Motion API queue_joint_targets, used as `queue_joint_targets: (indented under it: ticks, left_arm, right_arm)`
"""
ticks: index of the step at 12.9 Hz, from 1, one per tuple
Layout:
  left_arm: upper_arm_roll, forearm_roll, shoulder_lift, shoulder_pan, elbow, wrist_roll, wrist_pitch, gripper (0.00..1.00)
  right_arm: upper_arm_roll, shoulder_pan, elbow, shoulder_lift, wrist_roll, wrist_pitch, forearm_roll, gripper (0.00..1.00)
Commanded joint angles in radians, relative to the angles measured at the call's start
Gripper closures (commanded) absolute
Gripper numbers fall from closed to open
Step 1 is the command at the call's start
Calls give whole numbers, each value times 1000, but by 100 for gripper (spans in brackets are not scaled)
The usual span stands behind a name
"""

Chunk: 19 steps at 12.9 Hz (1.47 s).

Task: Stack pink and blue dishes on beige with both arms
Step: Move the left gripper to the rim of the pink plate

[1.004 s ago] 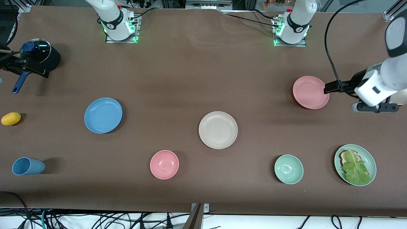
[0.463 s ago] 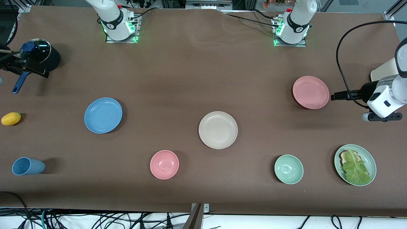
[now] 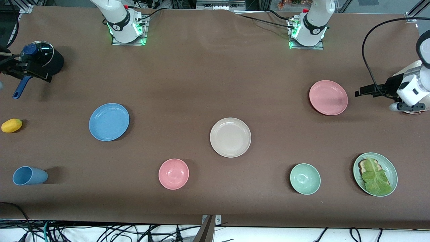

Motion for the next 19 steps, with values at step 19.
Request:
queue_joint_targets:
  ticks: [19]
  left_arm:
    - [75,-293,209,89,-229,695,407,0]
  right_arm:
    - [-1,0,10,-4,1,-10,-5,0]
